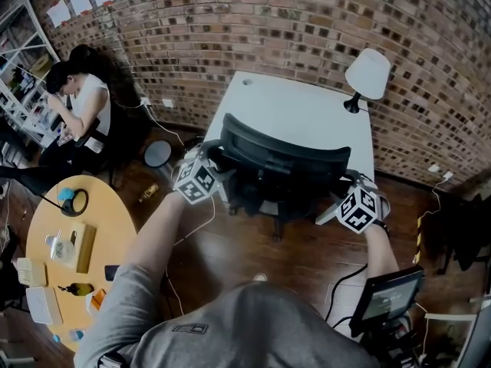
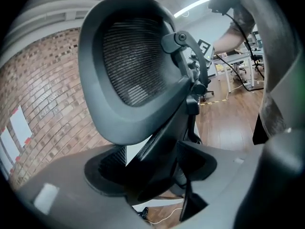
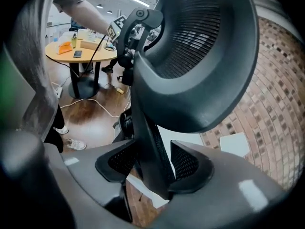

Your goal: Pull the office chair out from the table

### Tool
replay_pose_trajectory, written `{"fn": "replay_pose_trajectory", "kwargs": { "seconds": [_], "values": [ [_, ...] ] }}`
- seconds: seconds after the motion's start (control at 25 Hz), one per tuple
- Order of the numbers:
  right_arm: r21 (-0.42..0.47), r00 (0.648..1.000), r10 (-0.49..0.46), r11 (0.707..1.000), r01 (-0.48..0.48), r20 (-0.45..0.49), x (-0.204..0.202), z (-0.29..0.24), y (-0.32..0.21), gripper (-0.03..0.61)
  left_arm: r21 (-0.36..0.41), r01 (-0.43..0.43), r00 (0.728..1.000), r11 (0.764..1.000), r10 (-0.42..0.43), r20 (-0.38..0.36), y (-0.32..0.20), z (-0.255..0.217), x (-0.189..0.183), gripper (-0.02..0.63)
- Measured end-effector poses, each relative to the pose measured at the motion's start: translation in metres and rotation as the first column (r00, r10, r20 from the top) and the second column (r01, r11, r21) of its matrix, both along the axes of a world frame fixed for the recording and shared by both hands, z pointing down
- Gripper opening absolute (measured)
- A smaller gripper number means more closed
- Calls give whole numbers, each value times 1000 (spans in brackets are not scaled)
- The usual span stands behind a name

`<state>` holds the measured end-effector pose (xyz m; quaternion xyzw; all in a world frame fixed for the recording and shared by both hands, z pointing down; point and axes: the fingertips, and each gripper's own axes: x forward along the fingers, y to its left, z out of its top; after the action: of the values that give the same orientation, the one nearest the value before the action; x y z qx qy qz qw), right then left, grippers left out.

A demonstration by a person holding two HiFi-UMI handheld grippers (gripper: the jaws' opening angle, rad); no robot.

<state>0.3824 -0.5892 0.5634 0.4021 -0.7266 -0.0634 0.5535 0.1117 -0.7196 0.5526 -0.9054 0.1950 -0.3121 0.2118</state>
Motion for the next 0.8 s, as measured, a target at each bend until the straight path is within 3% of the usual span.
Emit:
{"fn": "replay_pose_trajectory", "kwargs": {
  "seconds": [0.36, 0.8],
  "values": [
    [-31, 994, -48, 998, 45, -95, -3, 6, 15, 198, -37, -25, 1000, 999, 26, 9, 15, 1, -5, 285],
    [-32, 993, -69, 997, 67, -100, -12, 3, 58, 193, -32, -65, 998, 997, 65, -4, 57, -4, -14, 281]
  ]
}}
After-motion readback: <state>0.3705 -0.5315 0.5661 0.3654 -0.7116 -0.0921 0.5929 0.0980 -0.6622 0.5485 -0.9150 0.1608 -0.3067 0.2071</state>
